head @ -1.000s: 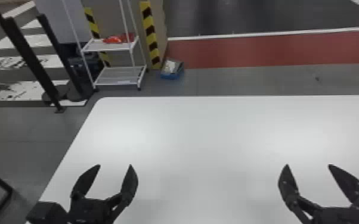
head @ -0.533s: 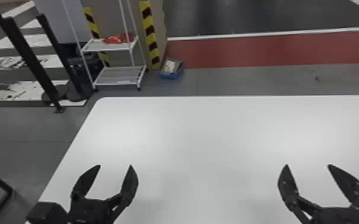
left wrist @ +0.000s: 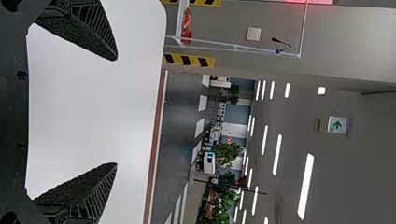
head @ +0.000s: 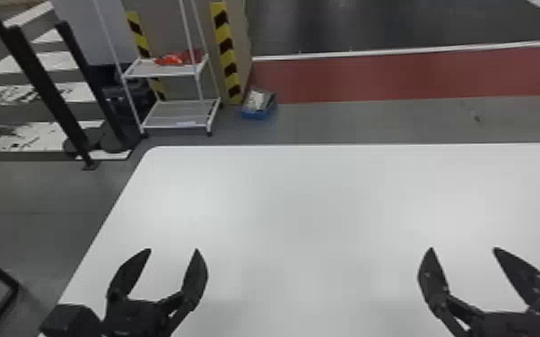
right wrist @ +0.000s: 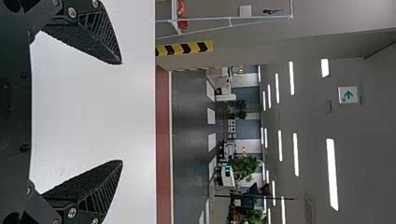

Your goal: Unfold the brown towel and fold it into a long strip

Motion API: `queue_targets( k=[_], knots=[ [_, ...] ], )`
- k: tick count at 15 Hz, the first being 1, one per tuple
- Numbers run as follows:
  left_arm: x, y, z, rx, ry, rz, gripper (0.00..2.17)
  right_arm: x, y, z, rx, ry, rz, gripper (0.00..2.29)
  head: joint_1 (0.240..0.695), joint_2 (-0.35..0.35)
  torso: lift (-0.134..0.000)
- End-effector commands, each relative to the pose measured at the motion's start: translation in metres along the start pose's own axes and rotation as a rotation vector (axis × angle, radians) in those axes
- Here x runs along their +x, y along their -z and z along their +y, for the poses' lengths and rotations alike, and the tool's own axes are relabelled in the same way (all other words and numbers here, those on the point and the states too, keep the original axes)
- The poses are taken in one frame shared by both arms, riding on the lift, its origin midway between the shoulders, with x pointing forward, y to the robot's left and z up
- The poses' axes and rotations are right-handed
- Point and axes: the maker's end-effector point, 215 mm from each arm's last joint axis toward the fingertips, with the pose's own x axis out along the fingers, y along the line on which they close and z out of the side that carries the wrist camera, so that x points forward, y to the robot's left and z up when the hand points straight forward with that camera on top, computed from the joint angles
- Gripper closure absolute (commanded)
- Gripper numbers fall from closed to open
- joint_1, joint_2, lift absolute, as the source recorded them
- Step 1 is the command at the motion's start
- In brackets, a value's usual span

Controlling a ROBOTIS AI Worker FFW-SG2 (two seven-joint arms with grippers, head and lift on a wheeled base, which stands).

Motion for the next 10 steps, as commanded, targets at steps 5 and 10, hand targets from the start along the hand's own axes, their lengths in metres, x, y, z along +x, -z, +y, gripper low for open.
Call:
queue_targets(
  k=[5, 10],
  knots=[
    [-0.0005, 0.0004, 0.0, 0.0, 0.0, 0.002, 0.07, -0.0007, -0.0008, 0.0001, 0.0, 0.0, -0.002, 0.14, 0.695, 0.167, -0.123],
    [-0.0006, 0.0012, -0.0002, 0.0, 0.001, 0.003, 0.07, -0.0011, -0.0001, 0.0001, 0.0, 0.001, -0.001, 0.14, 0.695, 0.167, -0.123]
  ],
)
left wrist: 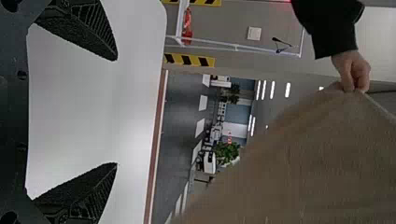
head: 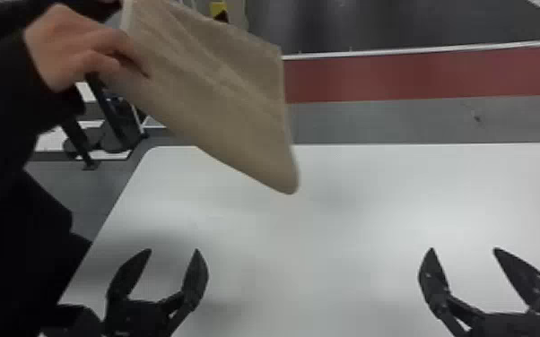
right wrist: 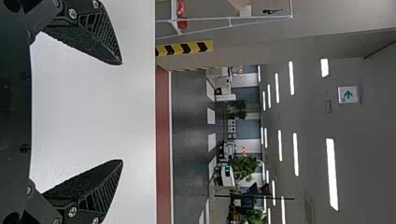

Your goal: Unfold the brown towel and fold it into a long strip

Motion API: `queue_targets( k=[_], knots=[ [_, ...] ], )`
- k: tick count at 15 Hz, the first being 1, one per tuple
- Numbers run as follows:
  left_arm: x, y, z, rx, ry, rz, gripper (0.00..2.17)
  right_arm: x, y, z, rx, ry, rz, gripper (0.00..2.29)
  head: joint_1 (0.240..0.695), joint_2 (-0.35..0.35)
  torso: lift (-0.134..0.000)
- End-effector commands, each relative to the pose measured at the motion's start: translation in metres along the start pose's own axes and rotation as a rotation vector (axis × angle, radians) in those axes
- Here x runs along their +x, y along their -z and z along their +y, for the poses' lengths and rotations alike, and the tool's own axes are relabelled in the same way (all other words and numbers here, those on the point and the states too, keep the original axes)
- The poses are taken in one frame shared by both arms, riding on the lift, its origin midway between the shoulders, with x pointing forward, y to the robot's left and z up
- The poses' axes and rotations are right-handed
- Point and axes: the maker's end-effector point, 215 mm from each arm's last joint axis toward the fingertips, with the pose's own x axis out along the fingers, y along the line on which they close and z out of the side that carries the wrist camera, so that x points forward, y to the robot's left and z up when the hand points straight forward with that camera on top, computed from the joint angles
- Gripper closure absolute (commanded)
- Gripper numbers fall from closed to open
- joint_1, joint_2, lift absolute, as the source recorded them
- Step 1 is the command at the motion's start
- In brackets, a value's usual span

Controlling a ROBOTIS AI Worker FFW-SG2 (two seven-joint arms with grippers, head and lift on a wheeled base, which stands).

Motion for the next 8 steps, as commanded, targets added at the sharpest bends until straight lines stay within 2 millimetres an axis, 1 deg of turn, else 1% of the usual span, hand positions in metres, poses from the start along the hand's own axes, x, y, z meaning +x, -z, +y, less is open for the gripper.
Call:
queue_targets(
  k=[1, 8],
  knots=[
    [0.0, 0.0001, 0.0, 0.0, 0.0, 0.001, 0.07, 0.0, 0.0, 0.0, -0.001, 0.0, 0.0, 0.14, 0.695, 0.167, -0.123],
    [0.0008, -0.0045, -0.0022, 0.002, 0.005, -0.008, 0.07, -0.0015, -0.0016, -0.0008, -0.003, 0.002, 0.0, 0.14, 0.695, 0.165, -0.123]
  ],
)
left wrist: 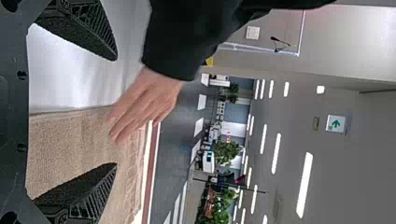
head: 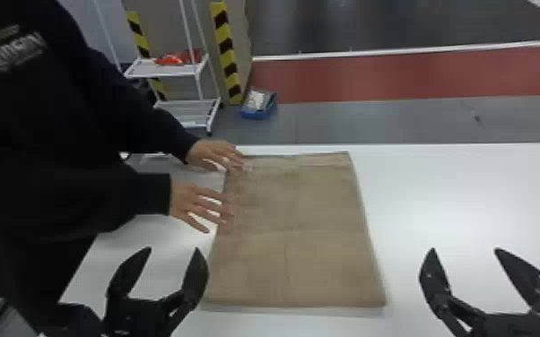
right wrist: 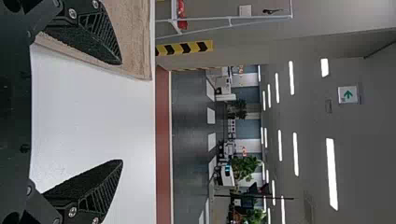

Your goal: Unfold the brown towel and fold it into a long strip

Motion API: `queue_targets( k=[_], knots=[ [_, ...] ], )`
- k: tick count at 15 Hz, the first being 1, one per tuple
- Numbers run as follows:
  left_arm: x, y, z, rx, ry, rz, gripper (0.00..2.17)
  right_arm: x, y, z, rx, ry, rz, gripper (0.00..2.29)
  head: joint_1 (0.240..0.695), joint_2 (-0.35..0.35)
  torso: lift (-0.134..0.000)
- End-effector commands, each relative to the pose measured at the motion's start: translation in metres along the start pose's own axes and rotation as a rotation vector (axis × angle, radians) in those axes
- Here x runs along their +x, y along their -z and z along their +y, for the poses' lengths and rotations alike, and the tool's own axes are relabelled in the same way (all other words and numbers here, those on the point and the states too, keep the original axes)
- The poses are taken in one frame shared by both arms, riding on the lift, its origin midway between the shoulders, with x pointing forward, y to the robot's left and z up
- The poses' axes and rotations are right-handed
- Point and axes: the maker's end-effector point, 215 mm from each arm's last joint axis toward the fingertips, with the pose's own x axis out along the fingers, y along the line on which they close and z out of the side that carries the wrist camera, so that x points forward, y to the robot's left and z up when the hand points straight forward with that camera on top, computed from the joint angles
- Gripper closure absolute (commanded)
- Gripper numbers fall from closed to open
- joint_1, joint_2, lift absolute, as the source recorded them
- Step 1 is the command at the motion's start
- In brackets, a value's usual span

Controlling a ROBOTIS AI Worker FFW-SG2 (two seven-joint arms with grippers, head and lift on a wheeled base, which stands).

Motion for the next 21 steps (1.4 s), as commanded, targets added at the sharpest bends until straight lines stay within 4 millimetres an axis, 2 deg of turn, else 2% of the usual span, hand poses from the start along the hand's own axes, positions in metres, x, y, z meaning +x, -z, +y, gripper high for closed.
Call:
queue_targets(
  k=[1, 14, 21],
  knots=[
    [0.0, -0.002, -0.001, 0.001, 0.001, -0.004, 0.07, 0.0, 0.001, 0.001, 0.0, -0.001, 0.003, 0.14, 0.695, 0.164, -0.123],
    [0.001, -0.002, -0.001, 0.001, 0.001, -0.003, 0.07, 0.003, 0.003, 0.001, -0.001, -0.001, 0.011, 0.14, 0.695, 0.163, -0.123],
    [0.002, 0.005, 0.001, -0.002, -0.003, 0.009, 0.07, 0.007, 0.012, 0.0, -0.004, -0.001, 0.025, 0.14, 0.695, 0.163, -0.123]
  ],
)
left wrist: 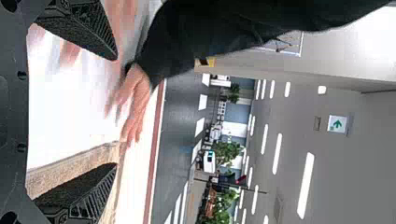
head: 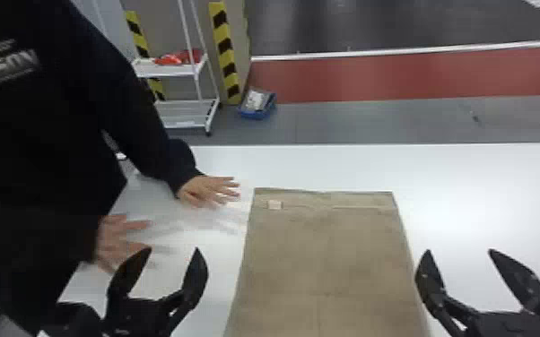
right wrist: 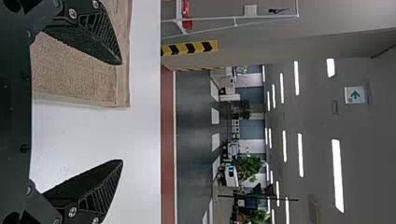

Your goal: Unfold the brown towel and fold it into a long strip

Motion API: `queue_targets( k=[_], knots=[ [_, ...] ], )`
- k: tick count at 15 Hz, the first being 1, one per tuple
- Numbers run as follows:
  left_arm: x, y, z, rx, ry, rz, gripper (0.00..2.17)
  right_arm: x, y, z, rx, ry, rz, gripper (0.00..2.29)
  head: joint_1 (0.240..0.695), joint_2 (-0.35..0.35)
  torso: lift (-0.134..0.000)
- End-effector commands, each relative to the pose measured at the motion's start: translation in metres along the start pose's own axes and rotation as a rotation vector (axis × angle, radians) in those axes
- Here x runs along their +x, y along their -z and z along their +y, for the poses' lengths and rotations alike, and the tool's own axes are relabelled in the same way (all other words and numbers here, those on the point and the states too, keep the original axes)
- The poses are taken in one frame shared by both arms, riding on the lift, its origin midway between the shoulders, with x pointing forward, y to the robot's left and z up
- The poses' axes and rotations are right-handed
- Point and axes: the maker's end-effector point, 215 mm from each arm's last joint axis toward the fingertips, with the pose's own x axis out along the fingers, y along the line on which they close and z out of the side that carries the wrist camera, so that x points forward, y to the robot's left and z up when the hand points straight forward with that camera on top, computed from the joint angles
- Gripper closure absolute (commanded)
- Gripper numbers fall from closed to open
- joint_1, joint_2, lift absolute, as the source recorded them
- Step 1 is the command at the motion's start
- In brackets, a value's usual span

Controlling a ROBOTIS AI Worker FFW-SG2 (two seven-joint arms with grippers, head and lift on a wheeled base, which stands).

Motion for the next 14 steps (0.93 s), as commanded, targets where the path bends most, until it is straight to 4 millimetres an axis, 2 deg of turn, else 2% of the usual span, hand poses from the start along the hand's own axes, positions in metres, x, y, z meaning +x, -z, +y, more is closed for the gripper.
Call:
queue_targets(
  k=[1, 4, 7, 9, 14],
  knots=[
    [0.0, 0.002, 0.001, 0.0, -0.002, 0.002, 0.07, 0.003, 0.003, 0.0, 0.003, -0.002, 0.006, 0.14, 0.695, 0.163, -0.123],
    [0.002, 0.003, 0.001, 0.0, 0.0, 0.003, 0.07, 0.023, 0.012, -0.004, -0.002, -0.004, 0.026, 0.14, 0.695, 0.164, -0.123],
    [0.005, 0.007, 0.002, 0.001, 0.001, 0.012, 0.07, 0.053, 0.028, -0.018, -0.013, -0.001, 0.082, 0.14, 0.695, 0.156, -0.123],
    [0.008, 0.01, 0.002, 0.001, 0.004, 0.02, 0.07, 0.078, 0.035, -0.018, -0.013, -0.017, 0.11, 0.14, 0.695, 0.146, -0.123],
    [0.019, 0.017, 0.003, -0.004, 0.011, 0.036, 0.07, 0.153, 0.044, -0.012, -0.021, -0.081, 0.155, 0.14, 0.695, 0.139, -0.123]
  ],
)
